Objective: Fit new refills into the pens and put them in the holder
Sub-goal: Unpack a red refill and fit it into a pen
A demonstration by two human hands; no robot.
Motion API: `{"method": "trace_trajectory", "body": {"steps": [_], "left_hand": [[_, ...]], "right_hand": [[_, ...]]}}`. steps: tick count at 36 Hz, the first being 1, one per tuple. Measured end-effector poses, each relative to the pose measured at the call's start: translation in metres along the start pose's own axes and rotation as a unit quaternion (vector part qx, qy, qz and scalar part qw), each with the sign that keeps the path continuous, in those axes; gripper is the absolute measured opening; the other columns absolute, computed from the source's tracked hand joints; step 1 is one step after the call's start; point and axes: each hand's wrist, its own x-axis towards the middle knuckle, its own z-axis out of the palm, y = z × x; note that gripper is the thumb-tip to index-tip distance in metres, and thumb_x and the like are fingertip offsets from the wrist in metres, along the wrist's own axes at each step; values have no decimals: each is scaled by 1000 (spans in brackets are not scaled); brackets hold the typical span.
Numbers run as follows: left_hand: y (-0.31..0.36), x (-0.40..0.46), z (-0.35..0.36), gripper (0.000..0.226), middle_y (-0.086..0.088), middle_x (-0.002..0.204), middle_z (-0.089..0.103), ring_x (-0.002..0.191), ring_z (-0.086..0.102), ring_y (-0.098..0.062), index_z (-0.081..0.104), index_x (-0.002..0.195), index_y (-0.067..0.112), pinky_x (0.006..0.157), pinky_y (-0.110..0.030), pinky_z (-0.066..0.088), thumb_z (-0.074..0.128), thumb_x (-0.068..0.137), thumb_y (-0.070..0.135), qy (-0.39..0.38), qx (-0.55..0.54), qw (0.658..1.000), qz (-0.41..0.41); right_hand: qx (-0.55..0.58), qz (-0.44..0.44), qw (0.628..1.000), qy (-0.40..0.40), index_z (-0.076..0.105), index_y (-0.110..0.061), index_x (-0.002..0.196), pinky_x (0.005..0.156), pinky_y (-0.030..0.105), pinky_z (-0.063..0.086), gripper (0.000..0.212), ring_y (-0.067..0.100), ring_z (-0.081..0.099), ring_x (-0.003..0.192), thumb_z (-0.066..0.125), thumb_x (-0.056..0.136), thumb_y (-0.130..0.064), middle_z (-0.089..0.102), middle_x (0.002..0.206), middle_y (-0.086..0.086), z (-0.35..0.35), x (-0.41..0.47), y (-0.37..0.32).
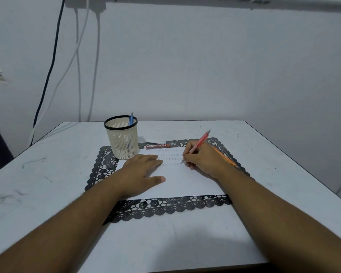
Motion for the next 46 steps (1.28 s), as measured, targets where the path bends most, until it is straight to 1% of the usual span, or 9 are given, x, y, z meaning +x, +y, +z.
{"method": "trace_trajectory", "body": {"steps": [4, 9, 17, 22, 28, 33, 36, 38, 46], "left_hand": [[1, 0, -1, 69, 13, 168, 21, 154, 8, -14, 30, 160, 34, 127, -41, 10, 47, 99, 63, 0, -10, 1000, -2], [1, -1, 0, 69, 13, 167, 22, 154, 9, -13, 31, 159, 34, 127, -41, 11, 48, 99, 63, 2, -13, 1000, -2], [-2, 0, 0, 70, 13, 167, 21, 154, 10, -14, 31, 159, 34, 127, -41, 11, 47, 98, 64, 3, -9, 1000, 2], [-1, 0, 1, 70, 13, 167, 21, 154, 9, -13, 31, 159, 34, 127, -42, 11, 47, 99, 64, 1, -12, 1000, 3], [-1, -1, 0, 70, 13, 168, 20, 154, 9, -14, 30, 159, 34, 127, -41, 11, 47, 99, 64, 1, -8, 1000, 0], [0, -1, 0, 70, 13, 168, 21, 154, 9, -13, 31, 159, 34, 127, -41, 10, 47, 99, 64, 2, -9, 1000, 2], [0, -1, 0, 69, 13, 168, 21, 155, 8, -13, 31, 159, 34, 127, -41, 10, 48, 99, 63, 1, -12, 1000, 1], [-1, -1, 0, 70, 13, 168, 21, 155, 8, -13, 30, 160, 34, 127, -42, 10, 47, 99, 63, 1, -9, 1000, 0], [-3, 1, 2, 70, 13, 167, 21, 155, 9, -14, 30, 160, 34, 127, -44, 11, 47, 99, 64, 1, -11, 1000, 3]], "right_hand": [[-14, 0, 1000, 7, 61, -2, 84, 59, 30, 51, 13, 21, 61, 66, 62, 92, 7, 65, 76, 19, 0, 1, 0], [9, 4, 1000, -6, 56, -5, 75, 55, 28, 46, 23, 25, 58, 67, 62, 92, 8, 60, 73, 21, -1, -1, 0], [-20, -4, 1000, 0, 60, -1, 81, 56, 28, 47, 13, 19, 58, 61, 64, 91, 7, 63, 74, 22, 2, -1, -3], [-17, -3, 1000, 12, 57, -3, 79, 56, 27, 49, 19, 17, 60, 60, 63, 95, 4, 64, 77, 23, -2, -1, -1], [9, 3, 1000, -10, 59, 0, 81, 53, 25, 45, 16, 18, 56, 59, 62, 92, 10, 59, 72, 20, 1, -1, -3], [42, 9, 999, 27, 57, -2, 79, 51, 29, 39, 17, 22, 50, 56, 58, 90, 10, 56, 62, 14, -6, 3, 2], [33, 11, 999, 28, 56, -3, 78, 52, 31, 40, 16, 24, 51, 58, 59, 89, 8, 57, 62, 13, -7, 3, 3], [31, 8, 999, 22, 57, -5, 74, 52, 31, 40, 20, 23, 51, 57, 61, 89, 8, 57, 62, 11, -6, 3, 3], [31, 6, 999, 13, 56, -4, 73, 53, 25, 46, 24, 19, 55, 57, 62, 93, 9, 57, 68, 14, -6, 1, 2]]}}
